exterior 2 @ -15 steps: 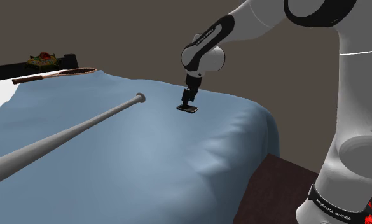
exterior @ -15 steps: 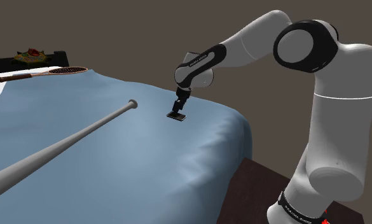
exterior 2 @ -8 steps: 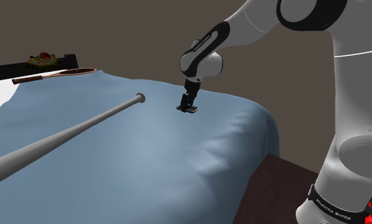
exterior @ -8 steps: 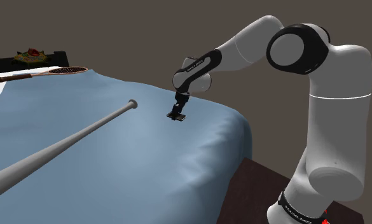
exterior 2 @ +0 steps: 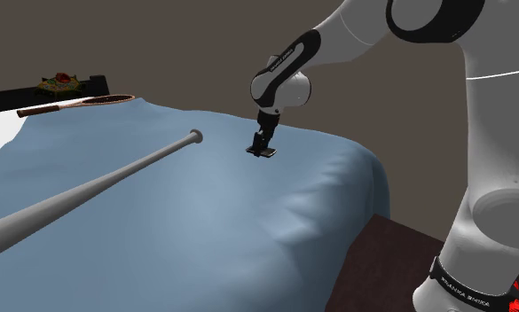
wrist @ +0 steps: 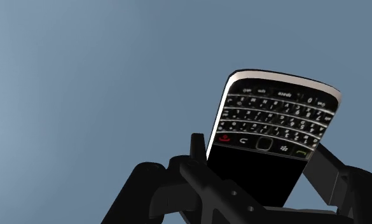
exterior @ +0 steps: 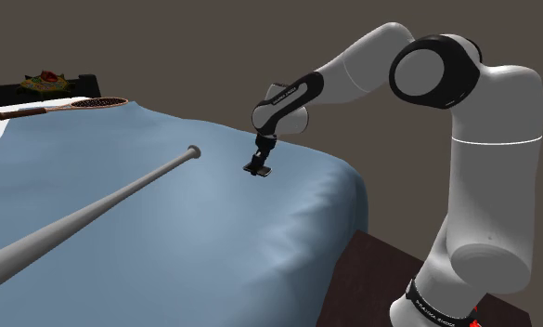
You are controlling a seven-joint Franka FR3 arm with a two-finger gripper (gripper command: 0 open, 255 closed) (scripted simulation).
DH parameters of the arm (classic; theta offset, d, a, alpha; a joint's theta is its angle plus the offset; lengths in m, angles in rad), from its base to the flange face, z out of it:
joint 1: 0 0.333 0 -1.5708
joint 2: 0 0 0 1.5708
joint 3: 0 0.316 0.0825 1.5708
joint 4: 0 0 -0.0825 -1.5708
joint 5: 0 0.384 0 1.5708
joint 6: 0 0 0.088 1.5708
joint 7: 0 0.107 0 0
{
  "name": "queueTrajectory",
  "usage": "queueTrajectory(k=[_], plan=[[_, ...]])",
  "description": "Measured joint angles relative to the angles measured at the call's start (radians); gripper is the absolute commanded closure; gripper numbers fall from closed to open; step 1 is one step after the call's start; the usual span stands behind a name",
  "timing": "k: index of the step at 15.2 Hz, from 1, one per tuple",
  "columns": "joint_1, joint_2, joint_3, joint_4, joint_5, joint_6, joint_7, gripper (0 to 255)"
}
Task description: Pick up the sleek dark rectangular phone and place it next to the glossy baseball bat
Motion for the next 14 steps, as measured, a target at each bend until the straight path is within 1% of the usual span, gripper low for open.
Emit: queueTrajectory(k=[7, 14], plan=[[0.000, -0.004, -0.001, 0.000, -0.002, -0.005, 0.001, 255], [0.006, -0.048, -0.011, 0.030, -0.026, -0.077, 0.024, 255]])
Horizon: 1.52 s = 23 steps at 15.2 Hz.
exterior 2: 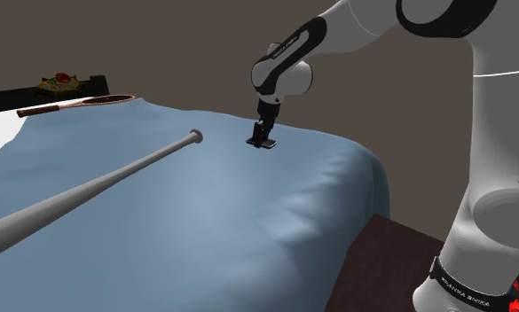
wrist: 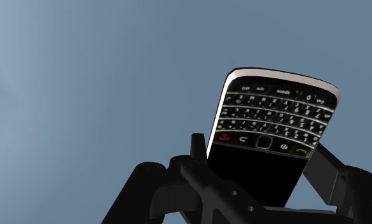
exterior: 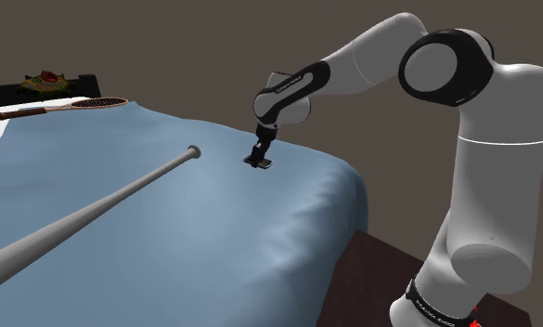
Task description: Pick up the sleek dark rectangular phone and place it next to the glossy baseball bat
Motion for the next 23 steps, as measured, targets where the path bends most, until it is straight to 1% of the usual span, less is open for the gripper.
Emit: queueTrajectory(k=[9, 21, 23], plan=[[0.005, -0.056, -0.009, 0.047, -0.029, -0.100, 0.027, 255], [0.007, -0.105, -0.016, 0.145, -0.056, -0.244, 0.055, 255], [0.025, -0.141, -0.008, 0.107, -0.071, -0.239, 0.086, 255]])
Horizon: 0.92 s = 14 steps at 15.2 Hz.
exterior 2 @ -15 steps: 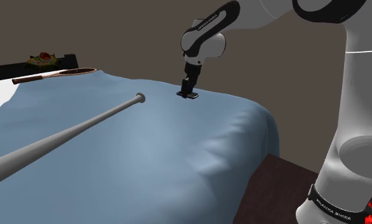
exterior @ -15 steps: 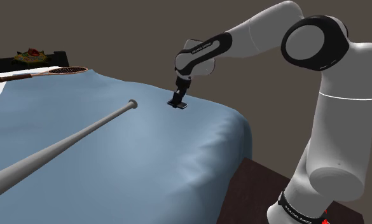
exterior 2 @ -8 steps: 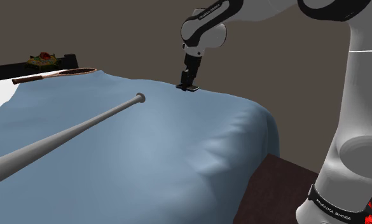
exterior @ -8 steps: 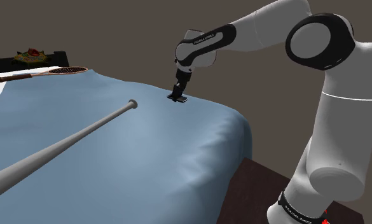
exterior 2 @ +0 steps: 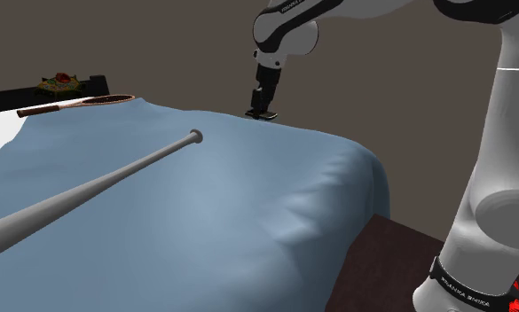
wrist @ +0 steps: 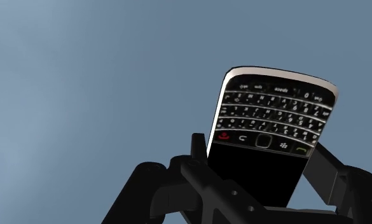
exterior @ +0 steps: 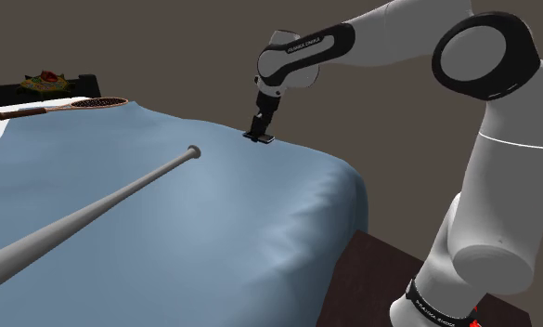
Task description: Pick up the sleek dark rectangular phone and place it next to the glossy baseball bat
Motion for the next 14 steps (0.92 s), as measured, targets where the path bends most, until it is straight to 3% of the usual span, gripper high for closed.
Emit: queueTrajectory(k=[14], plan=[[0.151, -0.255, 0.148, -0.318, -0.106, 0.087, 0.340, 255]])
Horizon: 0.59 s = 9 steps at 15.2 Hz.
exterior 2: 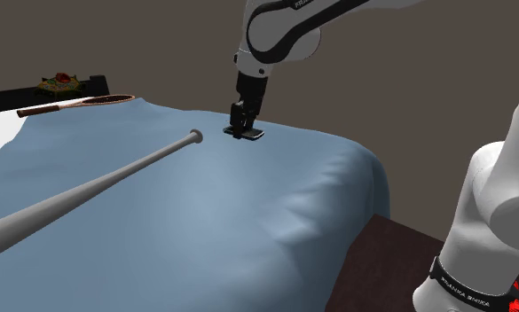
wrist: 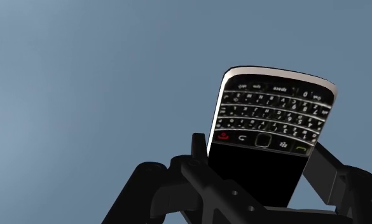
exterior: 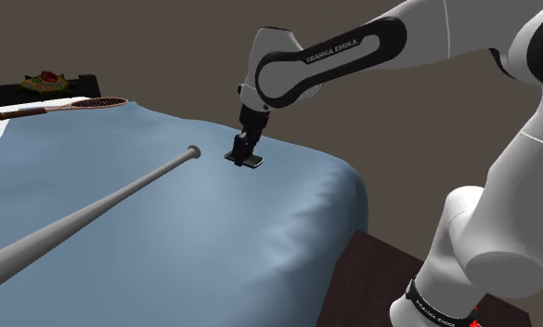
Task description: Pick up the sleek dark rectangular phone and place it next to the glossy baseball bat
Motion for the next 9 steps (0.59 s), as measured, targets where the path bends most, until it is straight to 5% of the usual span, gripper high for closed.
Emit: queueTrajectory(k=[9], plan=[[0.084, -0.094, 0.133, -0.096, -0.028, 0.005, 0.233, 255]])
